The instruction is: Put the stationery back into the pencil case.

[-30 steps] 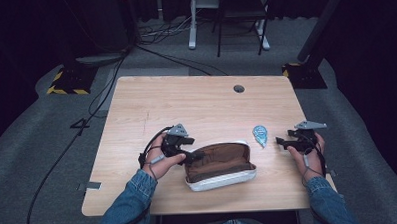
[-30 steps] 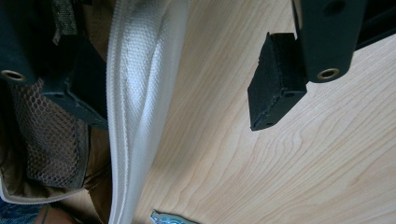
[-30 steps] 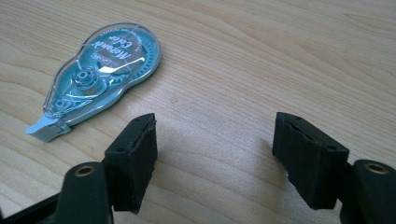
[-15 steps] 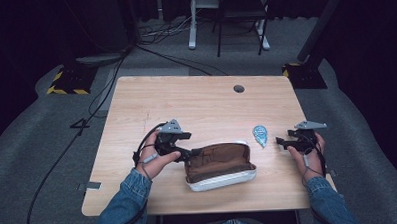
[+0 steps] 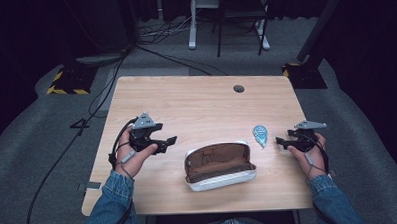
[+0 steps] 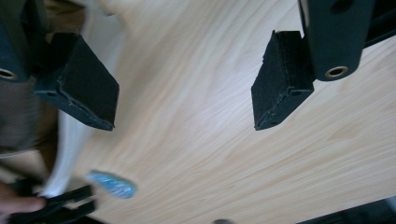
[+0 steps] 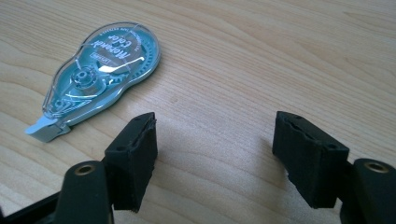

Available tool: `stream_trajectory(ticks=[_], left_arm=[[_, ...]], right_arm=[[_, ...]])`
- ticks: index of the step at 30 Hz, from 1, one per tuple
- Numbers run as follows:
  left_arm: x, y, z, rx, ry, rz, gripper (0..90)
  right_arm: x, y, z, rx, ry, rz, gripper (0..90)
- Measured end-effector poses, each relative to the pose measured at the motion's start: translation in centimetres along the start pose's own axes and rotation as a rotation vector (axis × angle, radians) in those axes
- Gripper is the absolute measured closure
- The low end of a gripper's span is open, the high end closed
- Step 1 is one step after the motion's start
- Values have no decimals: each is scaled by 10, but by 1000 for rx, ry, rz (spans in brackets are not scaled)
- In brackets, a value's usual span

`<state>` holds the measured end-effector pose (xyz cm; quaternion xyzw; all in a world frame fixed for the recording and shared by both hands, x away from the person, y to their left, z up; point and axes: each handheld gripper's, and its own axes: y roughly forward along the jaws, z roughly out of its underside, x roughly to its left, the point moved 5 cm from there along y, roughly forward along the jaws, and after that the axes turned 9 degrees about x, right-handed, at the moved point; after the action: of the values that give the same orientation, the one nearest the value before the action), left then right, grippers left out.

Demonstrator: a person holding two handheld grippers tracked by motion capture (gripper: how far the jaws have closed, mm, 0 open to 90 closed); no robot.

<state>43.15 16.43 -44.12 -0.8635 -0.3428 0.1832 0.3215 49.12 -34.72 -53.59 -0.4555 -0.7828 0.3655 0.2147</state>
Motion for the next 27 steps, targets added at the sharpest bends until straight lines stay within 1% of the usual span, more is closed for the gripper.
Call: stream_trajectory(ticks=[1,3,4,5,6,8,10,12,13,14,15,17,19,20,22,23,26,27], left_arm=[[10,-1,6,8,-19,-36,211],[20,-1,13,17,-29,-72,200],[27,-1,18,26,-43,-90,196],[27,-1,18,26,-43,-90,195],[32,0,22,27,-50,-104,195],[42,1,30,36,-81,-122,187],[52,4,40,62,-104,-148,177],[59,8,48,86,-123,-167,178],[63,10,52,101,-135,-179,177],[68,13,59,129,-149,-192,178],[71,15,63,145,-160,-204,177],[75,18,69,164,-171,-215,174],[77,22,74,175,-186,-215,171],[79,23,76,180,-185,-215,171],[81,26,80,200,-186,-204,171],[81,27,81,198,-187,-211,171],[83,30,85,212,-194,-202,170],[83,31,86,218,-188,-204,170]], right_arm=[[0,0,-1,-1,2,1,312],[0,1,-1,-1,6,1,322],[0,0,-1,-2,9,3,333],[0,0,-1,-2,9,3,333],[-1,0,-1,-5,14,8,339],[0,0,-1,-4,15,12,340],[-1,1,-1,-3,15,13,340],[-1,1,-2,-2,13,9,321],[-2,1,-2,1,18,13,299],[-2,2,-2,3,27,21,285],[-2,2,-2,5,40,28,284],[-2,2,-2,5,50,36,276],[-1,2,-2,7,64,48,273],[0,2,-2,12,67,53,274],[2,-1,-2,51,76,55,300],[2,-4,-3,78,74,56,319],[4,-6,-4,123,75,46,320],[4,-6,-4,133,75,44,321]])
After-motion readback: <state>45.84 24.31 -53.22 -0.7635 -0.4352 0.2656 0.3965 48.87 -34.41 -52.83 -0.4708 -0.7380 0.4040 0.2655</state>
